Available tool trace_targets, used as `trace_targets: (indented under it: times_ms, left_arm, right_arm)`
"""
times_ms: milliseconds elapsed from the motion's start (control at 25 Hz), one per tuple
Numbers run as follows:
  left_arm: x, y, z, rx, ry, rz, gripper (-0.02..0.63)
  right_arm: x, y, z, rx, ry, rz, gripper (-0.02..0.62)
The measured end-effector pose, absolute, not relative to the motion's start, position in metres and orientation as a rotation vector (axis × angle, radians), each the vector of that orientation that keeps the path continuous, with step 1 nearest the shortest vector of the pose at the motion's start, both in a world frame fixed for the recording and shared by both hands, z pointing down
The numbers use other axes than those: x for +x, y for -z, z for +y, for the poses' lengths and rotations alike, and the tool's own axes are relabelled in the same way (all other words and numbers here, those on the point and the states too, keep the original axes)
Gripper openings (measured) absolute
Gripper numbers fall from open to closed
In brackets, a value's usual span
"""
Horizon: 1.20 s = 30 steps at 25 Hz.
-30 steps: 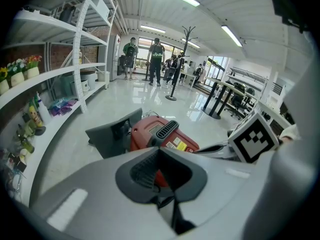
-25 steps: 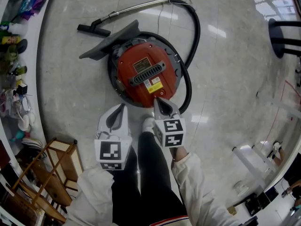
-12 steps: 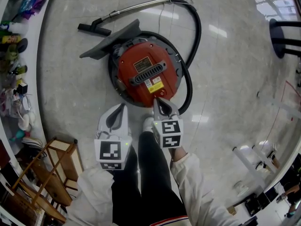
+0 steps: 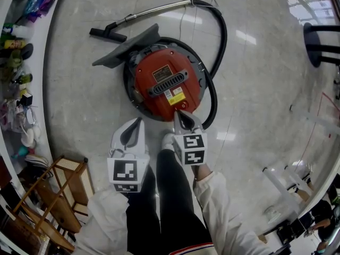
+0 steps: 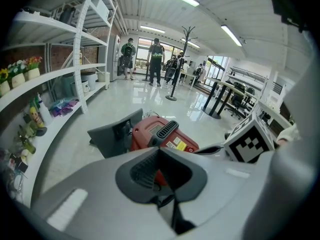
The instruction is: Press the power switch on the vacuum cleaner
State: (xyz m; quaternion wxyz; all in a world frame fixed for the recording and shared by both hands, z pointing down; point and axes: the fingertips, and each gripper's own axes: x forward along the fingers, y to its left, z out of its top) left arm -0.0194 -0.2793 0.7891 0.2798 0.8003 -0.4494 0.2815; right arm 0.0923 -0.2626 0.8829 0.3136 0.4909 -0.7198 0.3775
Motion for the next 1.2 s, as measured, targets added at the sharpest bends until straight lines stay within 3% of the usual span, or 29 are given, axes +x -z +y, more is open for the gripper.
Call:
trace_targets:
  times_ms: [720, 1200]
  left_arm:
    - [-0.037, -0.764, -0.267, 2.19, -0.755, -1.217, 0.0]
    - [-0.032, -0.696, -0.259, 2.347, -0.756, -1.163, 0.0]
  right_arm:
    - [0.094, -0.868, -0.267, 1.308, -0.963, -1.88, 0.002]
    - [0.098, -0.777, -0.274, 1.457, -0.901, -1.919, 0.002]
